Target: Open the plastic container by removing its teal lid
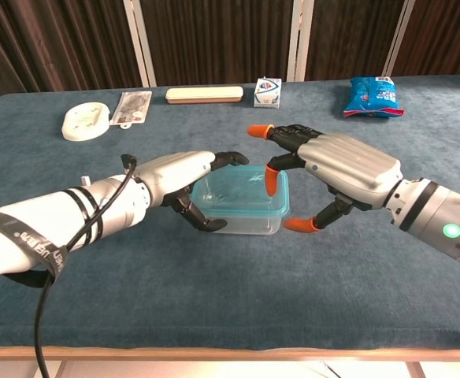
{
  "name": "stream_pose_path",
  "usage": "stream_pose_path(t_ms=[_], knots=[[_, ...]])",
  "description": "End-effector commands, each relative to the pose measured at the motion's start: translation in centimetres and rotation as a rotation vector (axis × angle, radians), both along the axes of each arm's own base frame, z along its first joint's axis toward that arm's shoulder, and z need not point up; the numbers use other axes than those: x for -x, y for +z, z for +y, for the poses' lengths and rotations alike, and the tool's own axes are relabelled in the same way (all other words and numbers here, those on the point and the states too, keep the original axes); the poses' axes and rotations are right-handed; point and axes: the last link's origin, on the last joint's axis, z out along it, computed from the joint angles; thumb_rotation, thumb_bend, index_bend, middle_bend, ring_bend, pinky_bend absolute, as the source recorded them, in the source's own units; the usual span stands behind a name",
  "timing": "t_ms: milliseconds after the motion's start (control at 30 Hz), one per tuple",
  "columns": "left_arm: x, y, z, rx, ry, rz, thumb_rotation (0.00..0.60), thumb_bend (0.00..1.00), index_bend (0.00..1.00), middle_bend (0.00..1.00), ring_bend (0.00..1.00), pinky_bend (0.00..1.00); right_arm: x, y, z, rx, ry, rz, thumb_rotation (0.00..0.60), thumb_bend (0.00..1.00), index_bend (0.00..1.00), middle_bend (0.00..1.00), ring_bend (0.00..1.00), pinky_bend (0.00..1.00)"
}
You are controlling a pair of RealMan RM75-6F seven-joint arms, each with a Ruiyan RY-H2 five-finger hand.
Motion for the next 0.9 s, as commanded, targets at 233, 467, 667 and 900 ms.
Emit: stream_pose_path(t_ms=[233, 467, 667, 900], knots=[[0.10, 0.01, -0.09, -0.001, -0.005, 0.011, 0.600, 0.31, 0.08, 0.23, 0.14, 0.25, -0.46, -0.37, -0.07, -0.011, -0.002, -0.016, 0.600, 0.43, 0.62, 0.05, 0.00, 0.00], [0.21, 0.03, -0.08, 0.002, 0.003, 0.012, 0.600, 0.31, 0.08, 0.23, 0.14, 0.25, -0.72, -0.27, -0.12, -0.004, -0.003, -0.031, 0.600, 0.43, 0.62, 0.06, 0.00, 0.00], [0.21, -0.09, -0.19, 0.007, -0.002, 0.016, 0.600, 0.31, 0.08, 0.23, 0.14, 0.25, -0.74, -0.33, -0.10, -0.004, -0.005, -0.030, 0.600, 0.43, 0.62, 0.06, 0.00, 0.00], [0.28, -0.33, -0.19, 0.012, -0.002, 0.021, 0.600, 0.31, 0.08, 0.23, 0.14, 0.26, -0.75, -0.23, -0.03, -0.017, -0.017, -0.046, 0.600, 0.43, 0.61, 0.06, 0.00, 0.00]])
